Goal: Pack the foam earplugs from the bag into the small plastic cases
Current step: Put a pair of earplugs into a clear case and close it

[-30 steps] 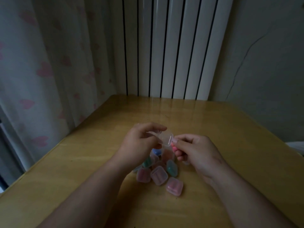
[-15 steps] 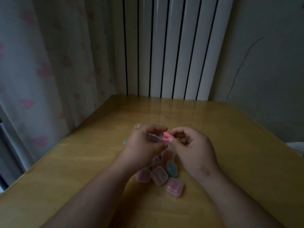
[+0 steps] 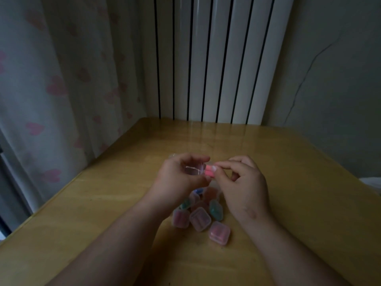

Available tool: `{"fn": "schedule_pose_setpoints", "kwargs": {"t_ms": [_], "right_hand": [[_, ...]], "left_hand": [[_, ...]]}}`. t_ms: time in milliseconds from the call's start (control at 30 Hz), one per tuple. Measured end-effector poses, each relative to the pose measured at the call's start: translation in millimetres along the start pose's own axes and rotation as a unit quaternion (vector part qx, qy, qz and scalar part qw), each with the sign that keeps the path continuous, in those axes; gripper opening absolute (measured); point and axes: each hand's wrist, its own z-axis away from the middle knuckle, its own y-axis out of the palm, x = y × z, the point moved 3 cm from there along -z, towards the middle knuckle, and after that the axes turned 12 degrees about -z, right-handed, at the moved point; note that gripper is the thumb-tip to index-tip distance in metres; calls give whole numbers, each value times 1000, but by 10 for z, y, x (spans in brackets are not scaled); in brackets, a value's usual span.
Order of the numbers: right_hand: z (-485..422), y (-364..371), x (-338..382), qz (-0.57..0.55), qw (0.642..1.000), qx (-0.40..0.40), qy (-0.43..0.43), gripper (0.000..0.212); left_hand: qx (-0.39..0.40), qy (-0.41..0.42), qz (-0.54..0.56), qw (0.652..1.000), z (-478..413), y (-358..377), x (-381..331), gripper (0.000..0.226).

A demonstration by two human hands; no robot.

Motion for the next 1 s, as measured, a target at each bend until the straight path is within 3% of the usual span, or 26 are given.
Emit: {"fn": "schedule_pose_setpoints", "kwargs": {"t_ms": [100,233,300,433,600,700,833,1000], "right_hand": [[-5,-17,-36,-71,993,9,89,23],[-1,24,-84,-136,970,64,192,19],[-2,22,-87,-178,956,54,226,17],[-16,-6,-91,-229,940,26,251,9],[13,12,-70,-301,914,24,272,4],[21,29,-40,-384,876,26,290,24],[30,1,-39,-254,927,59,269,14],[-71,-98,-69,-162,956,26,242,7]], "left_hand": [[1,0,-10,1000,-6,17,9,43],[-9,7,-14,1000,2,3,4,52],[-6,7,40,999,11,-2,7,55],[13,-46,229,972,-16,1,-27,26],[38,-22,182,982,-17,40,7,29],[14,-4,137,991,-2,33,-4,26],[4,5,88,996,-1,14,10,35],[-72,-22,37,996,-31,-19,43,28]]}}
